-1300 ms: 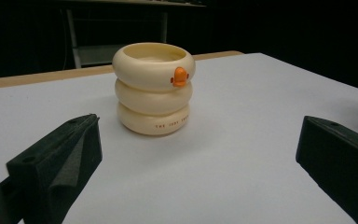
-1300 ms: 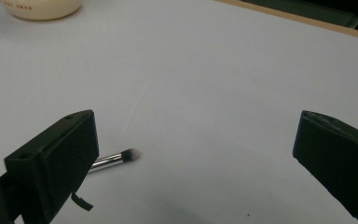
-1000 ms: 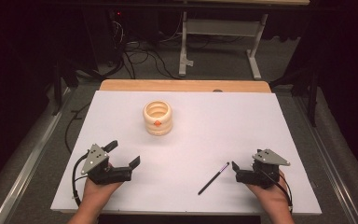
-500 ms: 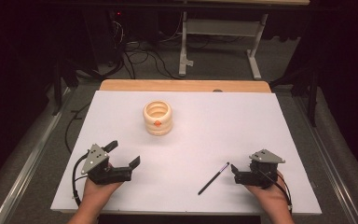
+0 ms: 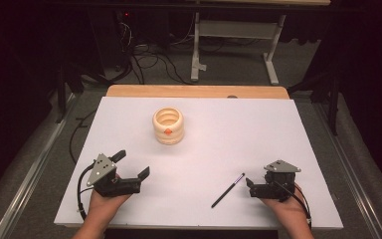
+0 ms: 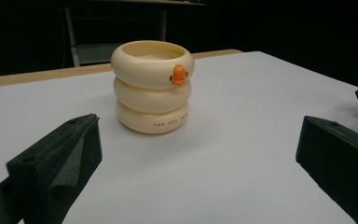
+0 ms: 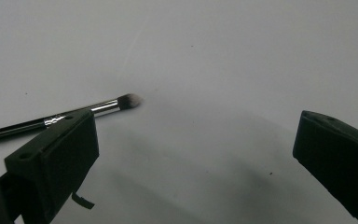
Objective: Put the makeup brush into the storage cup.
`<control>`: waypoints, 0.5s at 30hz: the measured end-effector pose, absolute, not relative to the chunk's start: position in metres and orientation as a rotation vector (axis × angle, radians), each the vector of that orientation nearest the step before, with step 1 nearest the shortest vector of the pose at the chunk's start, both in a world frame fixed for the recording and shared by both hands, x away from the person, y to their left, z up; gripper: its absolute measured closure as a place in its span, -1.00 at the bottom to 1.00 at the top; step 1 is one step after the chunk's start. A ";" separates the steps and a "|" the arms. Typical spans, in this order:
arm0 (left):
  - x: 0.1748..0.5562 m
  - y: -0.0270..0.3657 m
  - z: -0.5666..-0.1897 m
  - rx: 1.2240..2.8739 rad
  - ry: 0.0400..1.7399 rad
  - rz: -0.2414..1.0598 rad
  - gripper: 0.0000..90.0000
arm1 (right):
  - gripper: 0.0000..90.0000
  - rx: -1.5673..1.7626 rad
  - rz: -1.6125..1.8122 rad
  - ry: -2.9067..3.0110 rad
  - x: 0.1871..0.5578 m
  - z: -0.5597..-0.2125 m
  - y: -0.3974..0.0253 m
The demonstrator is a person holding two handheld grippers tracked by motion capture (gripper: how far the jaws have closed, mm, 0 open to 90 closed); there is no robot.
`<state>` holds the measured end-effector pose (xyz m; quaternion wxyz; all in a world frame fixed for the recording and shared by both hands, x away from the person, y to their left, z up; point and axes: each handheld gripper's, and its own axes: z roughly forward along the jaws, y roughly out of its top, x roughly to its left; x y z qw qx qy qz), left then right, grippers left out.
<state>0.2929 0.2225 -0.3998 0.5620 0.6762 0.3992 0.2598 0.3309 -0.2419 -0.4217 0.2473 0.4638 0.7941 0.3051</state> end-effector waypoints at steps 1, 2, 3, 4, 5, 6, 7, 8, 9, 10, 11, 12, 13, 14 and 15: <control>0.293 0.222 -0.400 1.593 0.940 0.611 -0.98 | -0.97 1.268 0.834 2.165 0.331 -0.422 -0.242; 0.293 0.222 -0.400 1.593 0.940 0.610 -0.98 | -0.97 1.267 0.832 2.166 0.331 -0.422 -0.242; 0.293 0.222 -0.400 1.594 0.939 0.610 -0.98 | -0.97 1.270 0.834 2.167 0.331 -0.422 -0.242; 0.293 0.222 -0.400 1.596 0.940 0.611 -0.98 | -0.97 1.271 0.834 2.167 0.331 -0.422 -0.242; 0.293 0.222 -0.400 1.594 0.942 0.610 -0.98 | -0.97 1.274 0.831 2.168 0.331 -0.422 -0.242; 0.293 0.222 -0.400 1.592 0.942 0.610 -0.98 | -0.97 1.272 0.829 2.168 0.330 -0.422 -0.242; 0.293 0.222 -0.400 1.590 0.943 0.609 -0.98 | -0.97 1.274 0.829 2.168 0.330 -0.422 -0.241; 0.293 0.222 -0.400 1.590 0.945 0.609 -0.98 | -0.97 1.275 0.828 2.169 0.330 -0.422 -0.242; 0.292 0.223 -0.400 1.589 0.947 0.610 -0.98 | -0.97 1.283 0.828 2.167 0.329 -0.422 -0.242; 0.292 0.223 -0.401 1.587 0.949 0.607 -0.98 | -0.97 1.292 0.831 2.168 0.328 -0.423 -0.242; 0.293 0.223 -0.401 1.585 0.951 0.605 -0.98 | -0.97 1.301 0.842 2.166 0.327 -0.423 -0.242; 0.293 0.224 -0.401 1.583 0.952 0.606 -0.98 | -0.97 1.308 0.842 2.172 0.327 -0.423 -0.242; 0.293 0.224 -0.401 1.581 0.955 0.603 -0.98 | -0.97 1.317 0.842 2.174 0.326 -0.422 -0.241; 0.293 0.224 -0.401 1.580 0.956 0.601 -0.98 | -0.97 1.326 0.840 2.174 0.326 -0.422 -0.241; 0.293 0.225 -0.401 1.581 0.957 0.601 -0.98 | -0.97 1.336 0.840 2.178 0.325 -0.422 -0.241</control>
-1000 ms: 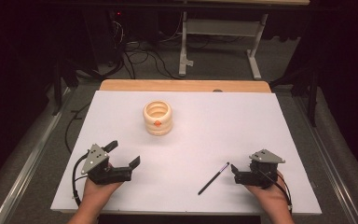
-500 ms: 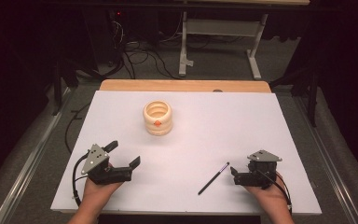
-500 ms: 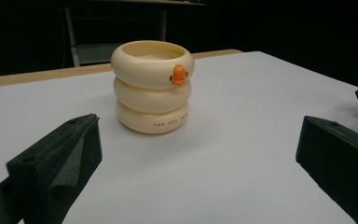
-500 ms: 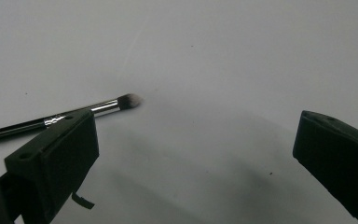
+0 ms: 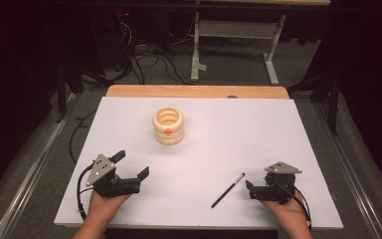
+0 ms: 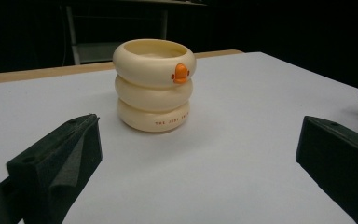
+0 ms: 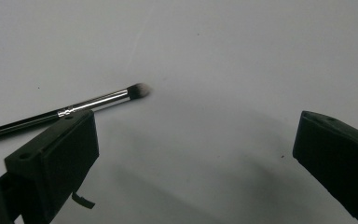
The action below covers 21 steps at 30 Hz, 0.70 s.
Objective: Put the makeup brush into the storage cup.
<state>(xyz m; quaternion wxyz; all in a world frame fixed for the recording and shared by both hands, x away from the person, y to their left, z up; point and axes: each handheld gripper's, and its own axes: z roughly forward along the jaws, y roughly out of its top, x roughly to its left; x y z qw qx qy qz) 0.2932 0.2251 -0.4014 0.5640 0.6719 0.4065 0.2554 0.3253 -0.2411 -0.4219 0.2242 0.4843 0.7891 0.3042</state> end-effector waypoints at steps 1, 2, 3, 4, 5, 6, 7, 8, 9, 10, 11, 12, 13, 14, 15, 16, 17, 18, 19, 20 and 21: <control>0.293 0.225 -0.402 1.579 0.958 0.599 -0.98 | -0.97 1.342 0.838 2.186 0.325 -0.422 -0.241; 0.293 0.225 -0.402 1.576 0.960 0.595 -0.98 | -0.97 1.350 0.839 2.193 0.325 -0.422 -0.241; 0.293 0.226 -0.402 1.575 0.960 0.595 -0.98 | -0.97 1.368 0.840 2.197 0.326 -0.422 -0.240; 0.294 0.225 -0.402 1.577 0.959 0.595 -0.98 | -0.97 1.372 0.836 2.210 0.326 -0.422 -0.240; 0.294 0.225 -0.402 1.577 0.958 0.594 -0.98 | -0.97 1.376 0.824 2.216 0.326 -0.422 -0.239; 0.294 0.225 -0.402 1.578 0.957 0.593 -0.98 | -0.97 1.381 0.815 2.224 0.326 -0.422 -0.237; 0.294 0.224 -0.402 1.581 0.955 0.592 -0.98 | -0.97 1.383 0.804 2.235 0.326 -0.422 -0.236; 0.294 0.224 -0.402 1.584 0.953 0.591 -0.98 | -0.97 1.387 0.795 2.244 0.326 -0.422 -0.234; 0.294 0.223 -0.402 1.585 0.952 0.590 -0.98 | -0.97 1.384 0.783 2.255 0.326 -0.421 -0.233; 0.294 0.223 -0.402 1.583 0.950 0.590 -0.98 | -0.97 1.385 0.771 2.266 0.325 -0.421 -0.231; 0.294 0.223 -0.402 1.582 0.948 0.590 -0.98 | -0.97 1.382 0.757 2.276 0.325 -0.420 -0.229; 0.294 0.223 -0.402 1.581 0.946 0.590 -0.98 | -0.97 1.381 0.743 2.285 0.325 -0.420 -0.227; 0.294 0.223 -0.401 1.579 0.948 0.589 -0.98 | -0.97 1.377 0.732 2.296 0.324 -0.419 -0.225; 0.294 0.223 -0.401 1.579 0.948 0.589 -0.98 | -0.97 1.379 0.724 2.303 0.324 -0.418 -0.224; 0.294 0.223 -0.401 1.579 0.948 0.589 -0.98 | -0.97 1.381 0.720 2.308 0.323 -0.417 -0.222; 0.294 0.223 -0.401 1.580 0.949 0.590 -0.98 | -0.97 1.378 0.714 2.313 0.323 -0.416 -0.221; 0.294 0.223 -0.401 1.579 0.949 0.590 -0.98 | -0.97 1.379 0.706 2.321 0.323 -0.415 -0.220; 0.294 0.223 -0.401 1.578 0.949 0.590 -0.98 | -0.97 1.377 0.696 2.331 0.322 -0.414 -0.219; 0.294 0.223 -0.401 1.578 0.947 0.593 -0.98 | -0.97 1.369 0.676 2.334 0.322 -0.413 -0.218; 0.294 0.224 -0.401 1.579 0.946 0.595 -0.98 | -0.97 1.360 0.665 2.341 0.322 -0.413 -0.216; 0.294 0.224 -0.401 1.579 0.946 0.595 -0.98 | -0.97 1.365 0.653 2.353 0.322 -0.412 -0.216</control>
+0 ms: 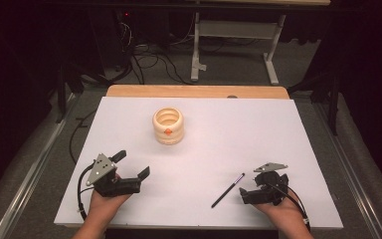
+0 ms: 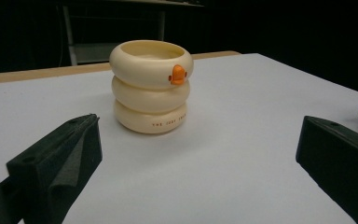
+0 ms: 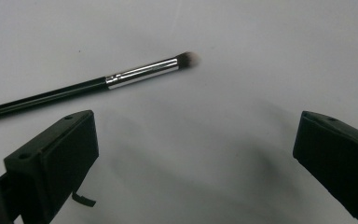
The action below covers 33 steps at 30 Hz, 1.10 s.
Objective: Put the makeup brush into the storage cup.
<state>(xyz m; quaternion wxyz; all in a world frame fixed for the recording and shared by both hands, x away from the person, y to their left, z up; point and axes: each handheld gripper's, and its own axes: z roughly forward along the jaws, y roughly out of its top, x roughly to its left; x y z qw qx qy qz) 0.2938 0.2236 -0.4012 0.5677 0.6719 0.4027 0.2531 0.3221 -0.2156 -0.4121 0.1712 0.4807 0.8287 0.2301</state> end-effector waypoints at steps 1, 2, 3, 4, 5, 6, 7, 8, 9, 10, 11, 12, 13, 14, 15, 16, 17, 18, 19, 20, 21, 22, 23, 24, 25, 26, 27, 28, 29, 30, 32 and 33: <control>0.294 0.223 -0.401 1.578 0.947 0.591 -0.98 | -0.97 1.368 0.642 2.361 0.322 -0.412 -0.215; 0.294 0.224 -0.401 1.577 0.948 0.592 -0.98 | -0.97 1.371 0.624 2.365 0.323 -0.411 -0.215; 0.294 0.224 -0.401 1.577 0.947 0.592 -0.98 | -0.97 1.370 0.609 2.375 0.323 -0.411 -0.214; 0.294 0.224 -0.401 1.578 0.947 0.591 -0.98 | -0.97 1.368 0.595 2.386 0.323 -0.410 -0.213; 0.294 0.224 -0.401 1.578 0.946 0.591 -0.98 | -0.97 1.367 0.587 2.400 0.324 -0.409 -0.212; 0.294 0.224 -0.401 1.578 0.944 0.591 -0.98 | -0.97 1.372 0.578 2.407 0.325 -0.408 -0.212; 0.294 0.224 -0.401 1.579 0.944 0.591 -0.98 | -0.97 1.375 0.564 2.420 0.326 -0.407 -0.211; 0.293 0.224 -0.401 1.581 0.944 0.590 -0.98 | -0.97 1.375 0.546 2.430 0.326 -0.405 -0.210; 0.293 0.224 -0.401 1.582 0.943 0.590 -0.98 | -0.97 1.376 0.535 2.437 0.327 -0.405 -0.209; 0.293 0.223 -0.401 1.583 0.943 0.589 -0.98 | -0.97 1.382 0.525 2.451 0.328 -0.404 -0.207; 0.293 0.223 -0.401 1.584 0.943 0.588 -0.98 | -0.97 1.390 0.512 2.457 0.329 -0.403 -0.206; 0.293 0.223 -0.401 1.584 0.943 0.587 -0.98 | -0.97 1.388 0.499 2.474 0.329 -0.402 -0.204; 0.294 0.223 -0.401 1.582 0.942 0.584 -0.98 | -0.98 1.385 0.480 2.488 0.330 -0.402 -0.203; 0.293 0.224 -0.401 1.580 0.942 0.581 -0.98 | -0.98 1.387 0.454 2.491 0.330 -0.401 -0.201; 0.293 0.224 -0.401 1.578 0.943 0.581 -0.98 | -0.98 1.394 0.435 2.500 0.331 -0.401 -0.199; 0.293 0.224 -0.401 1.577 0.943 0.580 -0.98 | -0.98 1.403 0.408 2.508 0.331 -0.400 -0.198; 0.293 0.224 -0.401 1.577 0.943 0.581 -0.98 | -0.98 1.401 0.396 2.517 0.332 -0.400 -0.196; 0.293 0.224 -0.401 1.570 0.945 0.579 -0.98 | -0.98 1.404 0.374 2.522 0.332 -0.399 -0.195; 0.293 0.224 -0.401 1.571 0.945 0.579 -0.98 | -0.98 1.413 0.366 2.521 0.333 -0.398 -0.193; 0.293 0.224 -0.401 1.571 0.944 0.579 -0.98 | -0.98 1.422 0.359 2.524 0.333 -0.397 -0.192; 0.293 0.224 -0.401 1.572 0.945 0.578 -0.98 | -0.98 1.436 0.354 2.524 0.334 -0.397 -0.190; 0.293 0.224 -0.401 1.571 0.944 0.577 -0.98 | -0.98 1.445 0.343 2.531 0.334 -0.397 -0.189; 0.293 0.224 -0.401 1.570 0.943 0.577 -0.98 | -0.98 1.447 0.341 2.541 0.335 -0.397 -0.187; 0.293 0.223 -0.401 1.568 0.941 0.578 -0.98 | -0.98 1.454 0.336 2.549 0.335 -0.397 -0.185; 0.293 0.223 -0.401 1.569 0.940 0.579 -0.98 | -0.98 1.461 0.337 2.550 0.335 -0.396 -0.183; 0.293 0.223 -0.401 1.567 0.939 0.581 -0.98 | -0.98 1.465 0.333 2.550 0.336 -0.396 -0.181; 0.293 0.223 -0.401 1.567 0.939 0.582 -0.98 | -0.98 1.471 0.325 2.546 0.336 -0.395 -0.177; 0.293 0.223 -0.401 1.567 0.938 0.583 -0.98 | -0.98 1.476 0.326 2.541 0.336 -0.394 -0.174; 0.293 0.224 -0.401 1.568 0.938 0.582 -0.98 | -0.98 1.481 0.333 2.541 0.337 -0.394 -0.171; 0.293 0.223 -0.401 1.566 0.938 0.584 -0.98 | -0.98 1.486 0.334 2.540 0.338 -0.393 -0.168; 0.293 0.223 -0.401 1.564 0.938 0.585 -0.98 | -0.98 1.495 0.344 2.538 0.340 -0.394 -0.162; 0.293 0.223 -0.400 1.566 0.937 0.584 -0.98 | -0.98 1.497 0.335 2.537 0.340 -0.394 -0.158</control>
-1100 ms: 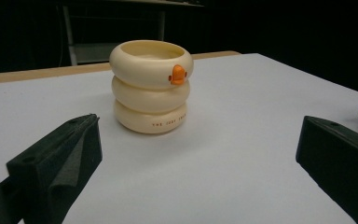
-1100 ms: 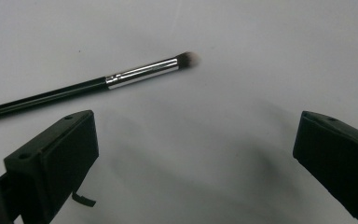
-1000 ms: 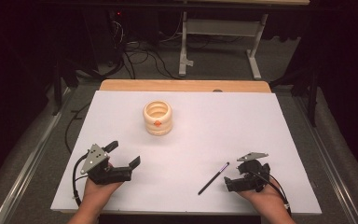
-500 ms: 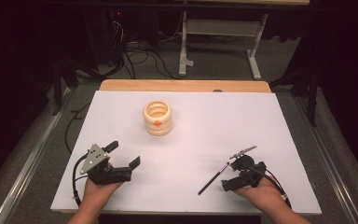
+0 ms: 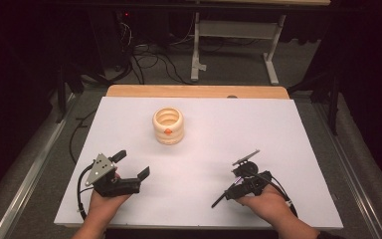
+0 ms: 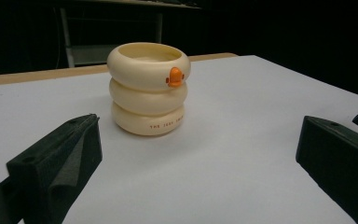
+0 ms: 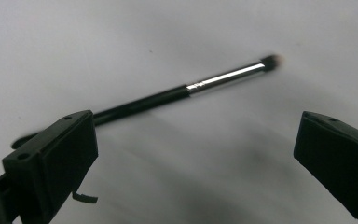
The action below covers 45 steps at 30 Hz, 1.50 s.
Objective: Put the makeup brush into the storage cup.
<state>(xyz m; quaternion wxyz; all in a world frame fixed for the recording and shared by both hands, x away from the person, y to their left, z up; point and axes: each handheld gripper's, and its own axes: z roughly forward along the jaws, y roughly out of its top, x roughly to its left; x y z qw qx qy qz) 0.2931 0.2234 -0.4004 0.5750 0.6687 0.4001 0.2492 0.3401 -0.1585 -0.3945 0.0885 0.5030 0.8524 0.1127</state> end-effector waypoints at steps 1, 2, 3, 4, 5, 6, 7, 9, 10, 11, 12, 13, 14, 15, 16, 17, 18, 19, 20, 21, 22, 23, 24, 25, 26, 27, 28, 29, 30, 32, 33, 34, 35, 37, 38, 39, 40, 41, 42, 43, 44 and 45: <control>0.293 0.223 -0.400 1.566 0.937 0.584 -0.98 | -0.98 1.505 0.339 2.542 0.340 -0.396 -0.155; 0.293 0.223 -0.400 1.568 0.936 0.584 -0.98 | -0.98 1.511 0.335 2.550 0.340 -0.397 -0.152; 0.293 0.223 -0.400 1.567 0.936 0.584 -0.98 | -0.98 1.506 0.327 2.555 0.341 -0.398 -0.149; 0.293 0.223 -0.400 1.567 0.935 0.583 -0.98 | -0.98 1.511 0.329 2.561 0.341 -0.399 -0.146; 0.293 0.223 -0.400 1.567 0.935 0.583 -0.98 | -0.98 1.512 0.328 2.573 0.341 -0.400 -0.143; 0.293 0.223 -0.400 1.567 0.935 0.581 -0.98 | -0.98 1.511 0.329 2.580 0.341 -0.400 -0.141; 0.293 0.223 -0.400 1.567 0.935 0.581 -0.98 | -0.98 1.516 0.322 2.583 0.340 -0.400 -0.138; 0.293 0.223 -0.400 1.567 0.934 0.582 -0.98 | -0.98 1.527 0.321 2.587 0.341 -0.402 -0.135; 0.293 0.223 -0.400 1.568 0.932 0.582 -0.98 | -0.98 1.540 0.318 2.589 0.341 -0.402 -0.134; 0.293 0.223 -0.400 1.568 0.932 0.582 -0.98 | -0.98 1.538 0.311 2.589 0.341 -0.401 -0.133; 0.293 0.223 -0.400 1.571 0.932 0.580 -0.98 | -0.98 1.546 0.321 2.588 0.342 -0.402 -0.133; 0.293 0.223 -0.400 1.571 0.932 0.580 -0.98 | -0.98 1.552 0.321 2.590 0.342 -0.402 -0.132; 0.293 0.223 -0.400 1.571 0.932 0.581 -0.98 | -0.98 1.553 0.319 2.588 0.342 -0.403 -0.131; 0.293 0.223 -0.400 1.570 0.932 0.581 -0.98 | -0.98 1.564 0.315 2.584 0.343 -0.403 -0.131; 0.293 0.223 -0.400 1.573 0.930 0.582 -0.98 | -0.98 1.564 0.319 2.585 0.343 -0.403 -0.130; 0.293 0.223 -0.400 1.572 0.930 0.583 -0.98 | -0.98 1.559 0.324 2.589 0.343 -0.404 -0.130; 0.293 0.223 -0.400 1.572 0.929 0.583 -0.98 | -0.98 1.563 0.313 2.583 0.343 -0.404 -0.129; 0.293 0.223 -0.400 1.573 0.929 0.583 -0.98 | -0.97 1.567 0.314 2.584 0.343 -0.404 -0.128; 0.293 0.223 -0.400 1.573 0.929 0.583 -0.98 | -0.97 1.566 0.311 2.588 0.343 -0.404 -0.128; 0.293 0.223 -0.400 1.574 0.929 0.583 -0.98 | -0.97 1.570 0.305 2.591 0.343 -0.405 -0.128; 0.293 0.223 -0.400 1.573 0.929 0.583 -0.98 | -0.97 1.584 0.300 2.584 0.343 -0.406 -0.127; 0.293 0.223 -0.400 1.573 0.930 0.583 -0.98 | -0.96 1.576 0.296 2.587 0.343 -0.406 -0.127; 0.293 0.223 -0.400 1.573 0.930 0.583 -0.98 | -0.95 1.570 0.289 2.589 0.343 -0.406 -0.127; 0.293 0.223 -0.400 1.573 0.930 0.583 -0.98 | -0.94 1.562 0.287 2.594 0.343 -0.407 -0.127; 0.293 0.223 -0.400 1.573 0.930 0.583 -0.98 | -0.94 1.547 0.281 2.592 0.342 -0.408 -0.126; 0.293 0.223 -0.400 1.573 0.931 0.584 -0.98 | -0.92 1.541 0.270 2.592 0.342 -0.408 -0.125; 0.293 0.223 -0.400 1.567 0.932 0.583 -0.98 | -0.89 1.532 0.266 2.592 0.341 -0.408 -0.125; 0.293 0.223 -0.400 1.566 0.932 0.583 -0.98 | -0.84 1.522 0.258 2.588 0.341 -0.408 -0.125; 0.293 0.223 -0.400 1.565 0.932 0.583 -0.98 | -0.80 1.513 0.252 2.583 0.341 -0.408 -0.125; 0.293 0.223 -0.400 1.563 0.932 0.585 -0.98 | -0.73 1.494 0.244 2.583 0.340 -0.407 -0.125; 0.293 0.223 -0.400 1.561 0.931 0.584 -0.98 | -0.69 1.489 0.243 2.581 0.340 -0.406 -0.126; 0.293 0.223 -0.400 1.560 0.932 0.584 -0.98 | -0.65 1.495 0.236 2.577 0.339 -0.406 -0.126; 0.293 0.223 -0.400 1.561 0.931 0.585 -0.98 | -0.63 1.481 0.236 2.581 0.339 -0.405 -0.127; 0.293 0.223 -0.400 1.561 0.931 0.585 -0.98 | -0.60 1.475 0.237 2.584 0.339 -0.405 -0.127; 0.293 0.223 -0.400 1.561 0.931 0.585 -0.98 | -0.58 1.463 0.230 2.589 0.339 -0.405 -0.127; 0.293 0.223 -0.400 1.560 0.931 0.585 -0.98 | -0.56 1.446 0.232 2.600 0.339 -0.405 -0.128; 0.293 0.223 -0.400 1.560 0.931 0.585 -0.98 | -0.54 1.441 0.235 2.605 0.339 -0.405 -0.128; 0.293 0.223 -0.400 1.560 0.932 0.585 -0.98 | -0.51 1.433 0.232 2.610 0.339 -0.404 -0.128; 0.293 0.223 -0.400 1.559 0.932 0.586 -0.98 | -0.47 1.422 0.235 2.615 0.339 -0.404 -0.127; 0.293 0.223 -0.400 1.562 0.931 0.586 -0.98 | -0.43 1.414 0.239 2.622 0.339 -0.404 -0.127; 0.293 0.223 -0.400 1.563 0.930 0.588 -0.98 | -0.40 1.410 0.240 2.626 0.338 -0.403 -0.126; 0.293 0.224 -0.400 1.563 0.930 0.588 -0.98 | -0.36 1.401 0.237 2.629 0.338 -0.403 -0.126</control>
